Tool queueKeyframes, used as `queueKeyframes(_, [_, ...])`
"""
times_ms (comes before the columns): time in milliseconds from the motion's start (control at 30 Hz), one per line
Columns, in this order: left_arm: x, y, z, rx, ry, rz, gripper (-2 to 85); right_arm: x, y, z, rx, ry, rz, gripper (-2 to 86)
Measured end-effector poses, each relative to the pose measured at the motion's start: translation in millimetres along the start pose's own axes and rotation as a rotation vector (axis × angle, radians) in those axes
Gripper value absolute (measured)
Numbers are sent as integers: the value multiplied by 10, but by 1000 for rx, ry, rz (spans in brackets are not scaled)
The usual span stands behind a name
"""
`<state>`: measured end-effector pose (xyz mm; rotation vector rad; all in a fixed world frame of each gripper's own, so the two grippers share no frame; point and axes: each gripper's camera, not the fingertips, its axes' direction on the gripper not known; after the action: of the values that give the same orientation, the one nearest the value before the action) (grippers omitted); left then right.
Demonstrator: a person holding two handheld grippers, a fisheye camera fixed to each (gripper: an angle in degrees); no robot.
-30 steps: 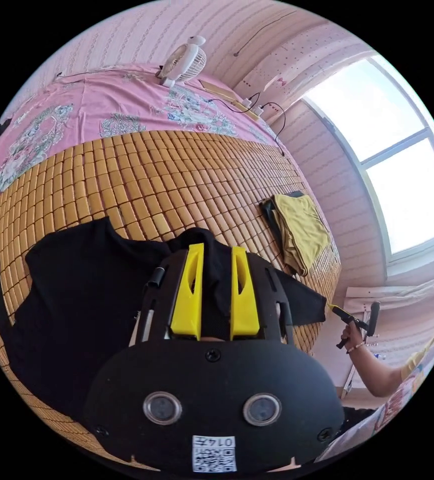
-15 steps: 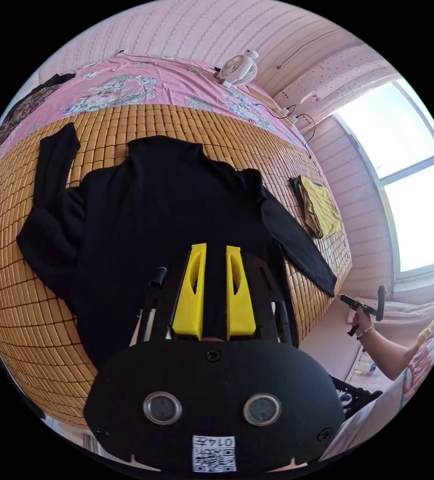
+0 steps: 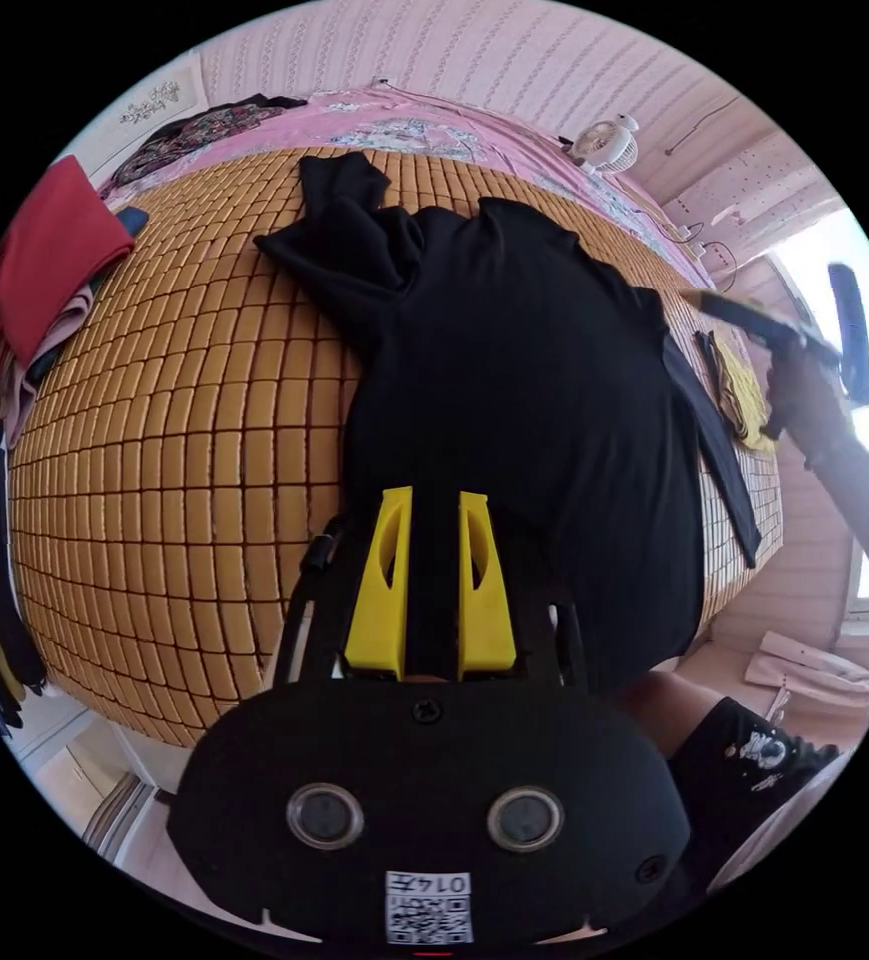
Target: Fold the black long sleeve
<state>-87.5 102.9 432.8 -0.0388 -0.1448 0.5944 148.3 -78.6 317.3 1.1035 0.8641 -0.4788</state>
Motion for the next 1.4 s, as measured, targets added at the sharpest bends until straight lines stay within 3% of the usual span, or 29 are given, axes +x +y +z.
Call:
queueKeyframes(67, [-60, 158, 46, -9, -9, -5, 71, -419, -828, 486, 38, -128, -129, 35])
queueKeyframes(200, [-134, 460, 41, 79, -2, 12, 62, -866, -1854, 1326, -48, -249, -160, 56])
queueKeyframes(300, [-176, 622, 6, 100, -18, 37, 64, -1112, -2363, 1932, -89, -201, -95, 79])
queueKeyframes(400, [-298, 760, -32, 109, 24, 29, 66, -1289, -2560, 2571, -250, -71, -53, 76])
queueKeyframes(500, [-459, 873, -71, 107, 78, 12, 64, -1320, -2597, 2677, -205, -91, -31, 30])
queueKeyframes(600, [-587, 979, -116, 100, 115, -1, 68, -1439, -2639, 2583, -193, -360, -159, 18])
queueKeyframes(667, [-654, 1052, -161, 96, 125, -8, 74, -1672, -2640, 2179, -130, -717, -454, 16])
queueKeyframes(733, [-733, 1140, -239, 98, 137, -21, 78, -1793, -2619, 1784, -78, -932, -647, 20])
queueKeyframes(767, [-794, 1210, -317, 111, 148, -27, 79, -1845, -2604, 1601, -51, -939, -710, 27])
queueKeyframes(1000, [-1312, 1690, -927, 211, 103, -108, 81, -1709, -2407, 1648, -10, -648, -629, 71])
queueKeyframes(1167, [-1780, 1995, -1186, 240, -91, -187, 85, -1788, -1899, 2353, -233, -446, -534, 83])
queueKeyframes(1333, [-2215, 2020, -1146, 164, -213, -194, 105, -2225, -1524, 2880, -349, -269, -553, 79])
queueKeyframes(1400, [-2329, 1973, -967, 56, -250, -156, 109, -2329, -1443, 3012, -347, -164, -540, 46])
